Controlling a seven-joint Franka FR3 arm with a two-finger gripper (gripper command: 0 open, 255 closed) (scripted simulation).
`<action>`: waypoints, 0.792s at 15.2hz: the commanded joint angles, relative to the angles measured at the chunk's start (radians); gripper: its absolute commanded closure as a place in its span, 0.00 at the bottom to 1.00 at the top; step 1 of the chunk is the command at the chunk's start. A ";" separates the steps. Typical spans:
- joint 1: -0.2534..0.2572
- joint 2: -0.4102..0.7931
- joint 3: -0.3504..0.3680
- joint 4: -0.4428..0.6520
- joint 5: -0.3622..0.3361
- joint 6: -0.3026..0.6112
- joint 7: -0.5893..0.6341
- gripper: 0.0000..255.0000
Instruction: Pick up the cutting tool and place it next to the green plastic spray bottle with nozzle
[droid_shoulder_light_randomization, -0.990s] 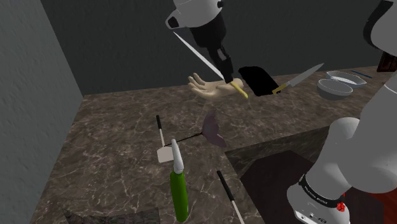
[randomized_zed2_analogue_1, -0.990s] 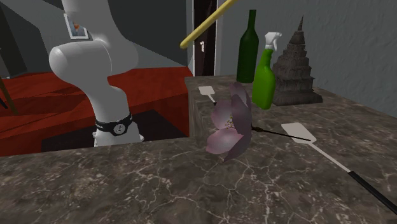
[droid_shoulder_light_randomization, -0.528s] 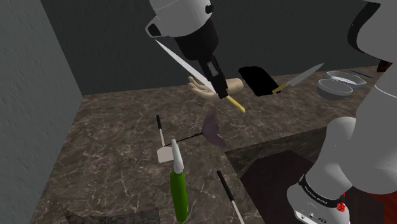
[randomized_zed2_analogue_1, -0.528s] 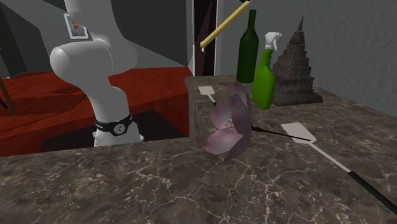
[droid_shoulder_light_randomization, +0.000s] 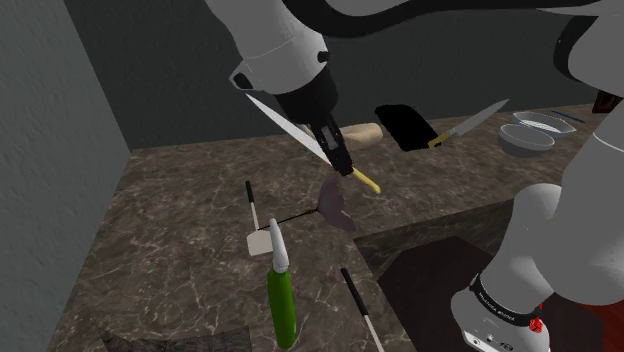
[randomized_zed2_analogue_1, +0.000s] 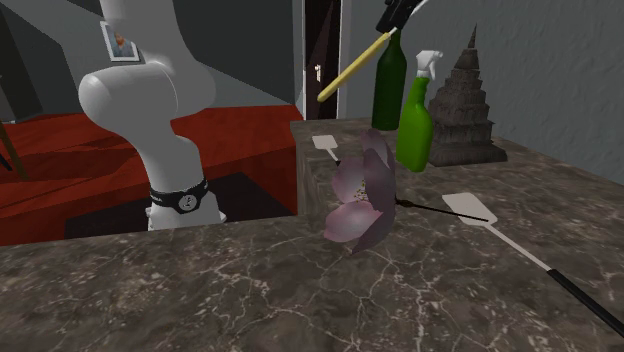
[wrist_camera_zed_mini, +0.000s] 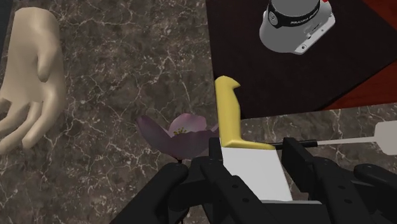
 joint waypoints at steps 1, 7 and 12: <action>-0.003 -0.009 -0.002 -0.041 0.005 0.033 0.003 1.00; -0.007 -0.023 -0.006 -0.137 0.015 0.116 0.016 1.00; -0.008 -0.026 -0.007 -0.208 0.020 0.183 0.029 1.00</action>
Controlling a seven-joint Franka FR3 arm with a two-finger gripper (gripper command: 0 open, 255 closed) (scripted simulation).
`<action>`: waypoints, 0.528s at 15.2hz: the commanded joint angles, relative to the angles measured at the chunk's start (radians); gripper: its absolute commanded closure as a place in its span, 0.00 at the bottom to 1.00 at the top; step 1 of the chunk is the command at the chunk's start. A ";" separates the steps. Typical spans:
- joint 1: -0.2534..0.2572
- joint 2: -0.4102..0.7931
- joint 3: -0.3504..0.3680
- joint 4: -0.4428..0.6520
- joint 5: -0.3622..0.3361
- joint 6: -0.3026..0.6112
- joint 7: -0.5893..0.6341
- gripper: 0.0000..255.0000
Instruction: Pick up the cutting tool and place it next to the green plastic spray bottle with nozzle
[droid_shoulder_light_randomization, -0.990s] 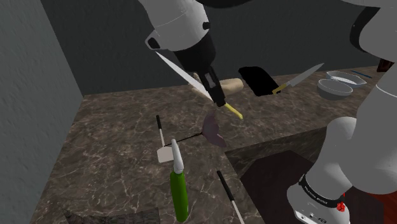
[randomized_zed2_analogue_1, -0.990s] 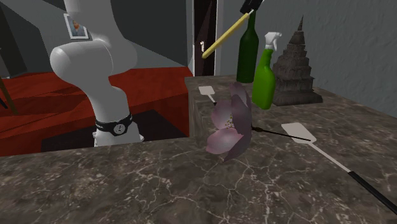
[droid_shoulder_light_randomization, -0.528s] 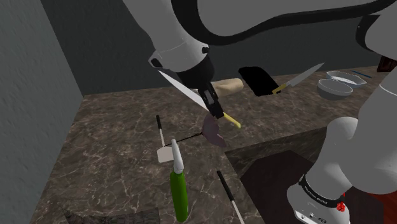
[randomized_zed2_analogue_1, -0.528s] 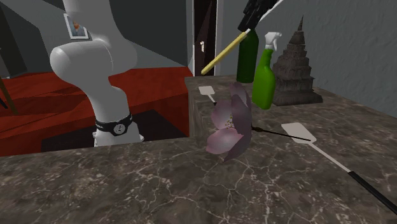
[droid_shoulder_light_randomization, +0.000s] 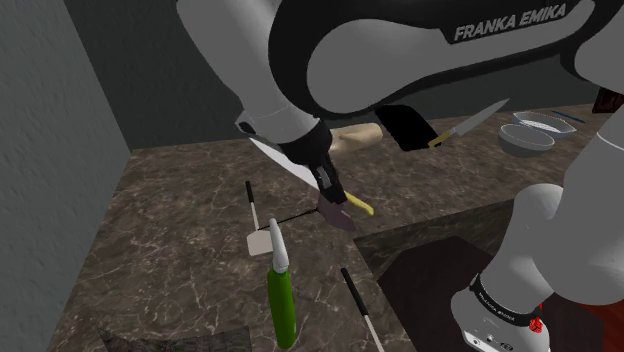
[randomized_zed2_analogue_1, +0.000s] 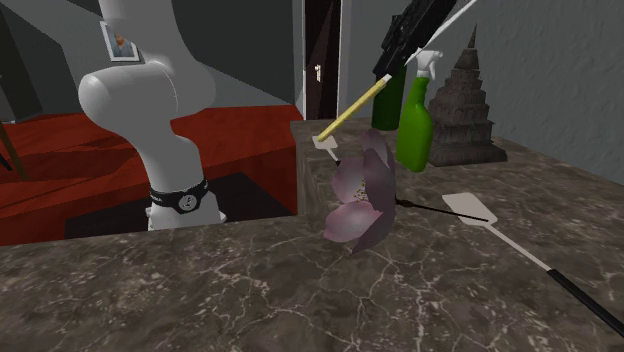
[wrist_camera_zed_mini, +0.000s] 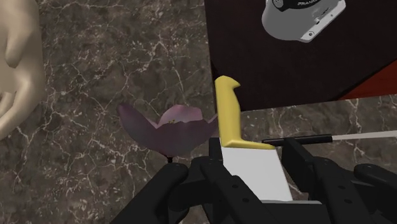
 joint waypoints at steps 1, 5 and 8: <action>-0.001 -0.005 -0.001 -0.036 0.003 0.032 0.005 1.00; -0.002 -0.002 -0.002 -0.086 0.004 0.083 0.015 1.00; -0.002 0.002 -0.002 -0.122 0.004 0.122 0.024 1.00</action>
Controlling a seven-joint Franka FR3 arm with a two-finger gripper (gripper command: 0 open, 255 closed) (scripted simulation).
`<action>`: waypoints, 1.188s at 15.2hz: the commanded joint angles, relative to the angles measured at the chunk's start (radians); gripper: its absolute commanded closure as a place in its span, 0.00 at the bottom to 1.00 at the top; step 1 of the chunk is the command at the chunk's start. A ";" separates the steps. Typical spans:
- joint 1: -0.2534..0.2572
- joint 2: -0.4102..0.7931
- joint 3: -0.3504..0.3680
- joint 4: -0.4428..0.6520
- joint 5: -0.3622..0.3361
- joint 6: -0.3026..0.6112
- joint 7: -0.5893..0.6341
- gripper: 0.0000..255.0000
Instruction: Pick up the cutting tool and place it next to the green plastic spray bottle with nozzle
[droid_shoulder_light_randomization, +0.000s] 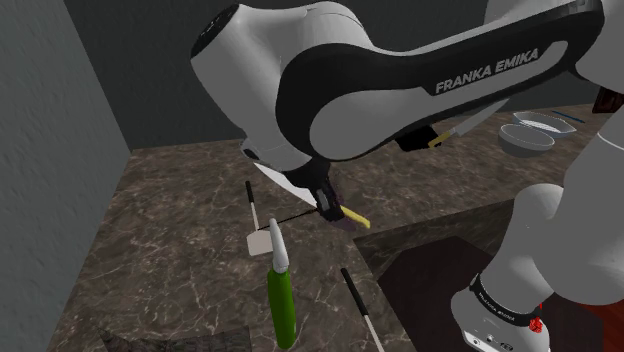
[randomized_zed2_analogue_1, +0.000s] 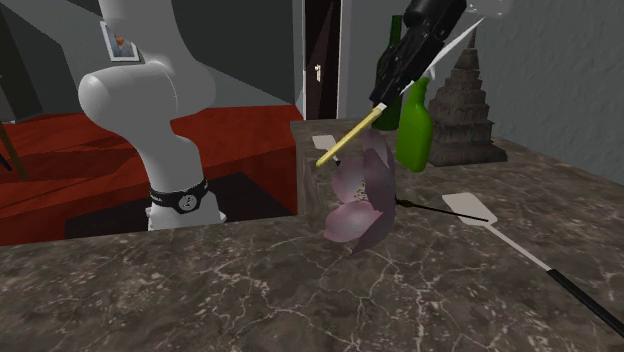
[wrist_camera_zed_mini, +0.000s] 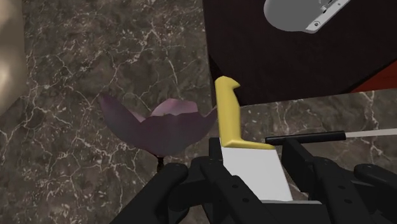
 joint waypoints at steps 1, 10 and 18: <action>0.000 0.006 0.000 -0.021 -0.001 0.026 0.007 1.00; 0.000 0.033 0.000 -0.111 -0.008 0.138 0.036 1.00; 0.001 0.072 -0.001 -0.177 -0.021 0.235 0.066 1.00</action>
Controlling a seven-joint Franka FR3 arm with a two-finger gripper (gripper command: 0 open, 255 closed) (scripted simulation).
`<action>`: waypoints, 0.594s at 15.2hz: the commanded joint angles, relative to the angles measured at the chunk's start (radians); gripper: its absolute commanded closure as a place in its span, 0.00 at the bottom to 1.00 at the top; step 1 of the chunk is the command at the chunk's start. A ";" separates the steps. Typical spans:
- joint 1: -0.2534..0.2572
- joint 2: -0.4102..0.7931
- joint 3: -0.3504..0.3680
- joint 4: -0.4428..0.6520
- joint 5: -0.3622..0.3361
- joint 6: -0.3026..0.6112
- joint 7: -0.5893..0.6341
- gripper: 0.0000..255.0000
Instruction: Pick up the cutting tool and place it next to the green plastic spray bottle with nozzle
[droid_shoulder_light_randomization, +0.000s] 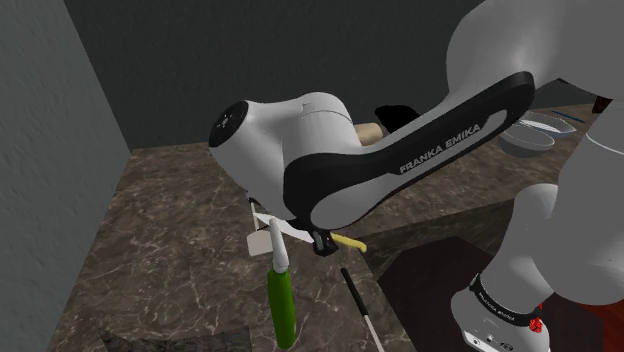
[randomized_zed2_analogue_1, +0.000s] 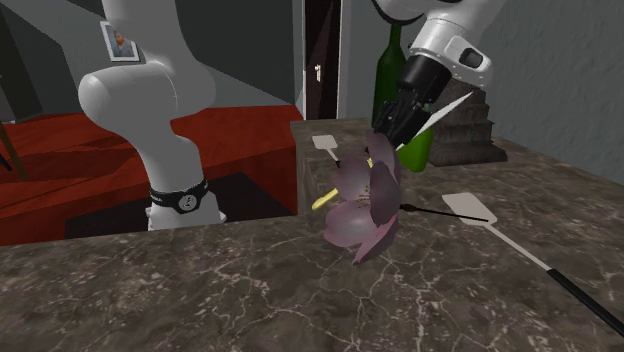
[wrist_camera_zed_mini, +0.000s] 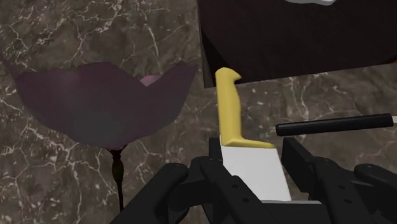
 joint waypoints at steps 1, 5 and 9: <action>0.000 0.013 -0.001 -0.012 -0.005 0.024 0.007 1.00; 0.000 0.038 -0.002 -0.039 -0.015 0.071 0.023 1.00; 0.001 0.066 -0.004 -0.062 -0.027 0.117 0.040 1.00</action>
